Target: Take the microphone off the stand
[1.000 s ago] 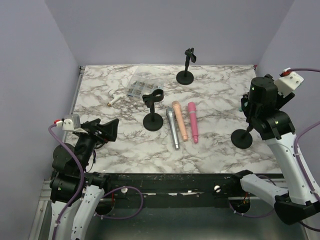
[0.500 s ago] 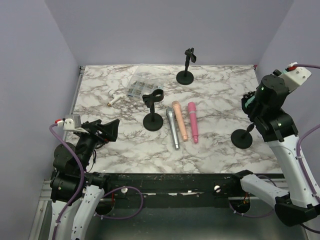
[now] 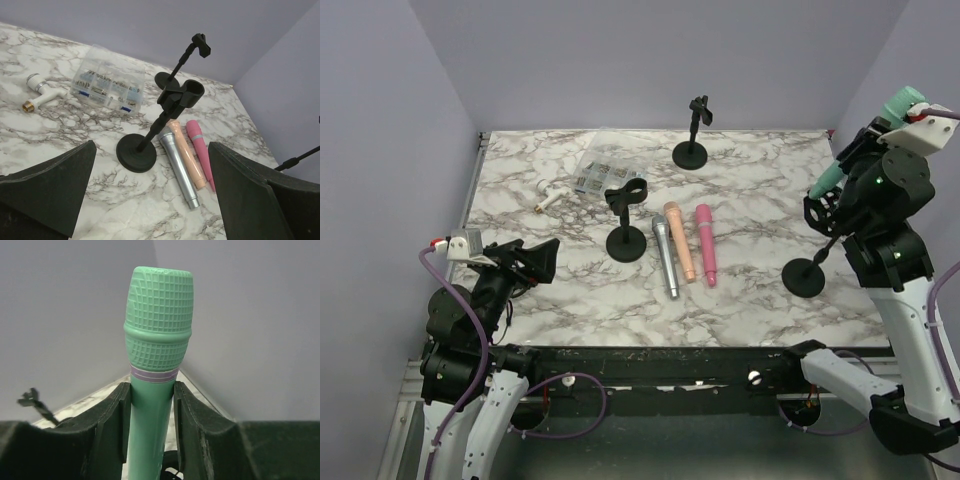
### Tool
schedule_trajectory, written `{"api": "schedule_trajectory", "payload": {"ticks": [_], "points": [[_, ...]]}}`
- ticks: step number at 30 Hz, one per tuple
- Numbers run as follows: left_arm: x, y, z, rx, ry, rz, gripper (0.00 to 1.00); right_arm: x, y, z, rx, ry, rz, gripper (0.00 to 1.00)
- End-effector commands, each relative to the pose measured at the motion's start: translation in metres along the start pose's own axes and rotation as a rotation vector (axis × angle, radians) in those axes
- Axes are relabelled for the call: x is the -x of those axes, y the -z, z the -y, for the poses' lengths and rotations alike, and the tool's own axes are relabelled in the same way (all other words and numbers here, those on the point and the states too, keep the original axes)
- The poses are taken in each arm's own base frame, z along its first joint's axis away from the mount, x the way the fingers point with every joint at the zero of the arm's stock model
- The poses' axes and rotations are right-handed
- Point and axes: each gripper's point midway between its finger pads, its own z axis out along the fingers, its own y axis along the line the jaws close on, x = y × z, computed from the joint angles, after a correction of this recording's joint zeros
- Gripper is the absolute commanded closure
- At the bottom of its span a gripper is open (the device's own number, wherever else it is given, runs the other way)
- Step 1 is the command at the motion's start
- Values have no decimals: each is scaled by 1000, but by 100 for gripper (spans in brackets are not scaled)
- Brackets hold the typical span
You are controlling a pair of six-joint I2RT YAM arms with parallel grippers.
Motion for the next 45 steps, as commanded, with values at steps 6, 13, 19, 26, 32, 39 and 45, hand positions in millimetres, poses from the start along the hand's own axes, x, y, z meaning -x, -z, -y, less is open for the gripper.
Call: {"api": "schedule_trajectory", "payload": {"ticks": [6, 13, 19, 26, 32, 39, 45], "points": [[-3, 2, 5, -26, 4, -13, 1, 18, 52, -121, 801, 69, 60, 99], [-1, 6, 2, -13, -11, -10, 1, -57, 133, -214, 1463, -20, -344, 90], [-4, 9, -4, 10, -23, -5, 1, -165, 108, -209, 1229, 40, -727, 99], [-10, 2, -1, -11, -11, -30, 1, -250, 84, -171, 821, 310, -788, 99], [-10, 2, -1, -9, -9, -32, 2, -298, 75, -155, 616, 403, -808, 99], [-10, 3, -1, -8, -9, -36, 1, -356, 58, -135, 438, 562, -840, 98], [-6, 3, 0, -7, -27, -30, 1, -400, 55, -138, 411, 609, -885, 96]]}}
